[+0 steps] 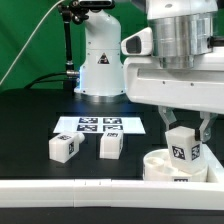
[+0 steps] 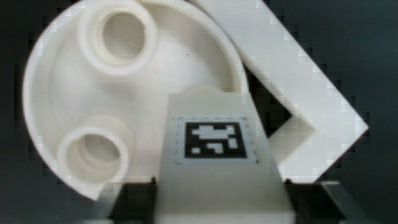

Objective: Assemble stool

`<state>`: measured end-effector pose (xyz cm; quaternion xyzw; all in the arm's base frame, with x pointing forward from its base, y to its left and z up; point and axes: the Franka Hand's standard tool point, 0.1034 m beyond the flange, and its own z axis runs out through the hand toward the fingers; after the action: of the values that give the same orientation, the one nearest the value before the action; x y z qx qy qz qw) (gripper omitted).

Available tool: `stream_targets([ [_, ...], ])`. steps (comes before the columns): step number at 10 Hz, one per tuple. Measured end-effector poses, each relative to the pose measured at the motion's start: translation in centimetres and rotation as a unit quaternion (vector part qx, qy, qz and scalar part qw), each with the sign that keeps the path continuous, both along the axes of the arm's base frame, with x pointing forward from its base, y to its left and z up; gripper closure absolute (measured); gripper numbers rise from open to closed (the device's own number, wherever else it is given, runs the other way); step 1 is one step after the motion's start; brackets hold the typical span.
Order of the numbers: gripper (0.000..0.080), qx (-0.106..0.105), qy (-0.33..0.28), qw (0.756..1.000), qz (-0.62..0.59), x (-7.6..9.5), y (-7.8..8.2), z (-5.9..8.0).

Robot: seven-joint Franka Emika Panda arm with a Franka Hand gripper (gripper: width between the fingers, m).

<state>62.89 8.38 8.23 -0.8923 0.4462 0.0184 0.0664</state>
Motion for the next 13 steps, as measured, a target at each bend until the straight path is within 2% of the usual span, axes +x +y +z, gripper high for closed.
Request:
stream_targets([
  [4, 0.0461, 0.019, 0.016, 0.992, -0.121, 0.0, 0.5, -0.1],
  [5, 0.0461, 0.032, 0.021, 0.982, -0.185, 0.0, 0.5, -0.1],
  [7, 0.0461, 0.043, 0.031, 0.963, -0.263, 0.0, 0.8, -0.1],
  [9, 0.0461, 0.064, 0.044, 0.921, -0.381, 0.0, 1.5, -0.3],
  [11, 0.0461, 0.091, 0.065, 0.854, -0.509, -0.2, 2.0, -0.3],
  [13, 0.0461, 0.105, 0.064, 0.815, -0.566, -0.1, 2.1, -0.2],
])
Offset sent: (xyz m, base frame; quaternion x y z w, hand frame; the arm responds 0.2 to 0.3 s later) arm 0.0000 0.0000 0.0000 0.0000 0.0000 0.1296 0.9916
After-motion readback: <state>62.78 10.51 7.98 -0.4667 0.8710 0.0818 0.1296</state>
